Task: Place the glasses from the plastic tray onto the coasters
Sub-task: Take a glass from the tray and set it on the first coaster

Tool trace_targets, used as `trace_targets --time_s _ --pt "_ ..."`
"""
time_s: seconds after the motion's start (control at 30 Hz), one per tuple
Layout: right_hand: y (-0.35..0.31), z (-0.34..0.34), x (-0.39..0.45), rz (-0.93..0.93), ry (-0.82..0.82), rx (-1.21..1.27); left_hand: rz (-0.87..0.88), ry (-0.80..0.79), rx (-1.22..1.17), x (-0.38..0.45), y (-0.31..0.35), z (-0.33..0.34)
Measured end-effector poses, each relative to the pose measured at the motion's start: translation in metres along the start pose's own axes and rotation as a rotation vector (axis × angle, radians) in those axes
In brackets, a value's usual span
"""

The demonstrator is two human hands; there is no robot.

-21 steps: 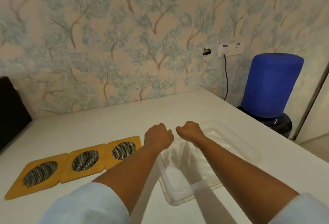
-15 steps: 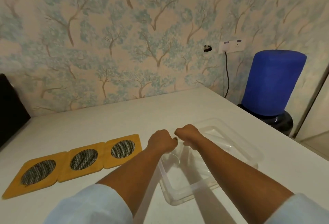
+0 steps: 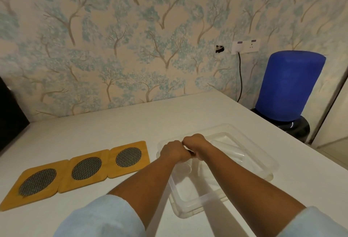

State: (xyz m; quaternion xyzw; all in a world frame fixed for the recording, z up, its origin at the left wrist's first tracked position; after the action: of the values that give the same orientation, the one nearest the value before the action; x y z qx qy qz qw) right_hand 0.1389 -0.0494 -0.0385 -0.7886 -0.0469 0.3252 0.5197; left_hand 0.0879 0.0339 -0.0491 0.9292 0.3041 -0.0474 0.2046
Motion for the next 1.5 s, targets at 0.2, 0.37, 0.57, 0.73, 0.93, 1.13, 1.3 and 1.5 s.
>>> trace_targets --time_s 0.2,0.37,0.57,0.73,0.93,1.13,1.3,1.5 --pt "-0.023 -0.008 -0.006 -0.082 0.08 0.029 -0.044 0.117 -0.175 -0.008 -0.007 -0.032" --pt "-0.041 0.002 -0.02 -0.085 0.07 0.069 -0.041 0.173 -0.226 -0.023 -0.02 -0.063" --pt "-0.054 0.029 -0.036 -0.111 -0.034 0.109 -0.033 0.256 -0.338 -0.04 -0.055 -0.087" --pt "-0.06 0.063 -0.05 -0.149 -0.122 0.127 0.0 0.339 -0.524 -0.06 -0.096 -0.104" --pt "-0.067 0.113 -0.067 -0.198 -0.165 0.087 -0.044 0.408 -0.677 -0.084 -0.15 -0.116" --pt "-0.071 0.168 -0.078 -0.267 -0.204 0.015 -0.087 0.466 -0.737 -0.108 -0.203 -0.124" --pt "-0.083 0.214 -0.097 -0.427 -0.235 -0.102 -0.13 0.531 -0.73 -0.131 -0.247 -0.134" --pt "-0.091 0.265 -0.113 -0.504 -0.334 -0.144 -0.201 0.597 -0.685 -0.146 -0.296 -0.147"
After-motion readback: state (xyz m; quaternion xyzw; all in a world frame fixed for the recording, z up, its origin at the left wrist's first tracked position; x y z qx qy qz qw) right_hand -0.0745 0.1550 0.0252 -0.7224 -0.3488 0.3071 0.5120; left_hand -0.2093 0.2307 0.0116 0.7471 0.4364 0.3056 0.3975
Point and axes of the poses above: each hand's wrist, its own x-axis towards the middle knuckle, its own z-axis out of the palm, y = z × x, the point moved 8 cm from there along x, towards the middle knuckle, and after that the axes turned 3 degrees about z, right-handed, at the moved point
